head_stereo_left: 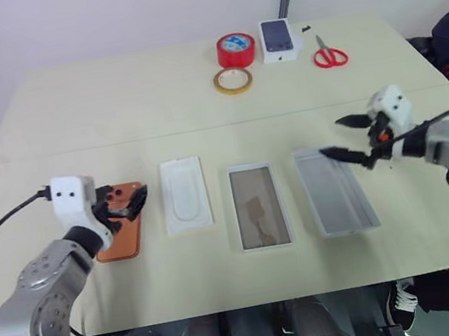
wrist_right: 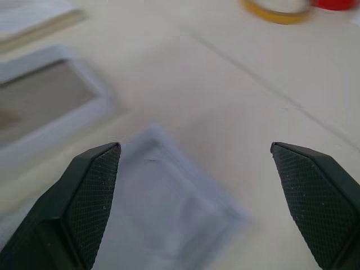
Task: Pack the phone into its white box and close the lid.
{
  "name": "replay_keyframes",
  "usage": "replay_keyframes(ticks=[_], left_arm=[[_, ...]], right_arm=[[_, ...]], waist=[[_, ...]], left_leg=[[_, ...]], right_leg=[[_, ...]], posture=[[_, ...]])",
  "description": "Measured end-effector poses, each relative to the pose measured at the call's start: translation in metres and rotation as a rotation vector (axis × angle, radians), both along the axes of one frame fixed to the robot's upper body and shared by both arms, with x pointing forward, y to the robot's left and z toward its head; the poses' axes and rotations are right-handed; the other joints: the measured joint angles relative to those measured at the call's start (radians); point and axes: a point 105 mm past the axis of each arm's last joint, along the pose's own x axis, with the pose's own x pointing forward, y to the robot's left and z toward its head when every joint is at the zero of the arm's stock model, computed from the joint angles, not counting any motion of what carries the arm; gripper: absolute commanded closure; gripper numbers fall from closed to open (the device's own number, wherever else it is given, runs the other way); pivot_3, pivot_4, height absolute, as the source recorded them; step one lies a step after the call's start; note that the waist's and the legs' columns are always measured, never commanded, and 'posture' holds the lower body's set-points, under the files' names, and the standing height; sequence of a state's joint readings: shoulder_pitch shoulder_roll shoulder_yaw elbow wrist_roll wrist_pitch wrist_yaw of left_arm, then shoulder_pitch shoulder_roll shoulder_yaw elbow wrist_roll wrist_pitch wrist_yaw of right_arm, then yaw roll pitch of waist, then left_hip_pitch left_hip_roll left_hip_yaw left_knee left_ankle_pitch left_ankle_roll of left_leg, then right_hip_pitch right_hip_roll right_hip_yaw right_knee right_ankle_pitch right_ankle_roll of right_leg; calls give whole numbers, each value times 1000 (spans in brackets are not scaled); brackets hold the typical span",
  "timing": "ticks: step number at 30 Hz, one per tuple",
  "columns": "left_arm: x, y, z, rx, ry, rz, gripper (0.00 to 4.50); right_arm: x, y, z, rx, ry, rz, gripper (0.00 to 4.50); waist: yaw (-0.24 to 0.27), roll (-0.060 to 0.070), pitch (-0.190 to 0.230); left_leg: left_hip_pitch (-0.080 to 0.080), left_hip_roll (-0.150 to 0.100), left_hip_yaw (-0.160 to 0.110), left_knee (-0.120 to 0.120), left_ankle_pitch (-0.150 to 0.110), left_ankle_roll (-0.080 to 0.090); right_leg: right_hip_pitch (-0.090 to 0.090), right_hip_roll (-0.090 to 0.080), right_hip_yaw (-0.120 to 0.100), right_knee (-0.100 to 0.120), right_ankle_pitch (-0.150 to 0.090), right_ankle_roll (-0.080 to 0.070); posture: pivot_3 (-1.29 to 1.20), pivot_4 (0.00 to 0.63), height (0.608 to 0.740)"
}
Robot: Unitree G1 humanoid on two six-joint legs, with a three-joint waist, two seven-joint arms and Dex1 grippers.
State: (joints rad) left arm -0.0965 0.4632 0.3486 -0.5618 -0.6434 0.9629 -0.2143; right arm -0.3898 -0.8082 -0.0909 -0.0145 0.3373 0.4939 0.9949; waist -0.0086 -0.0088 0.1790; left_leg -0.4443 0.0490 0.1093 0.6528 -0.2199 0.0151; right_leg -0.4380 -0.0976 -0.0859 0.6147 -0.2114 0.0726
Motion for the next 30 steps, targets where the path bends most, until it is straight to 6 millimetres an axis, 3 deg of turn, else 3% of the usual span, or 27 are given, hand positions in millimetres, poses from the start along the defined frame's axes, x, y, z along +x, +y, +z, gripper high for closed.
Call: replay_keyframes(ticks=[7, 12, 18, 21, 28, 30], left_arm=[[5, -39, -14, -47, 200, -105, 0], [4, -41, -29, -48, 348, -101, 0], [9, -52, -29, -97, 395, -119, 0], [13, -56, -30, -132, 410, -120, 893], [18, -53, -38, -182, 447, -83, 4453], [20, -54, -35, -183, 439, -90, 4453]], right_arm=[[-38, 66, 7, -34, 12, 223, 35], [-45, 80, 4, -31, 29, 265, 35], [-52, 92, -6, -74, 44, 334, 35], [-55, 96, -14, -124, 55, 363, 0], [-73, 107, -26, -209, 117, 439, 0], [-79, 111, -29, -220, 136, 459, 0]], waist=[[1, -2, 0], [2, -2, 1], [19, -2, 1], [25, -3, 0], [24, -3, 0], [23, -4, 0]], left_leg=[[0, 0, -2, 1, 0, 0], [0, -1, -2, 1, 0, 0], [1, -1, -2, 2, 0, 0], [0, -1, -4, 4, 0, 0], [0, -1, -5, 5, 0, 0], [0, -1, -5, 5, 0, 0]], right_leg=[[1, 0, 0, 0, -1, -1], [2, 0, 0, 0, -1, -1], [2, 0, -1, 0, -1, -1], [4, 0, -1, 0, -1, -1], [4, 0, -2, 0, -1, -1], [4, 0, -2, 0, -1, -1]], posture=[[0, 150, 736], [0, 150, 736], [0, 150, 736], [0, 150, 736], [0, 150, 736], [0, 150, 736]])
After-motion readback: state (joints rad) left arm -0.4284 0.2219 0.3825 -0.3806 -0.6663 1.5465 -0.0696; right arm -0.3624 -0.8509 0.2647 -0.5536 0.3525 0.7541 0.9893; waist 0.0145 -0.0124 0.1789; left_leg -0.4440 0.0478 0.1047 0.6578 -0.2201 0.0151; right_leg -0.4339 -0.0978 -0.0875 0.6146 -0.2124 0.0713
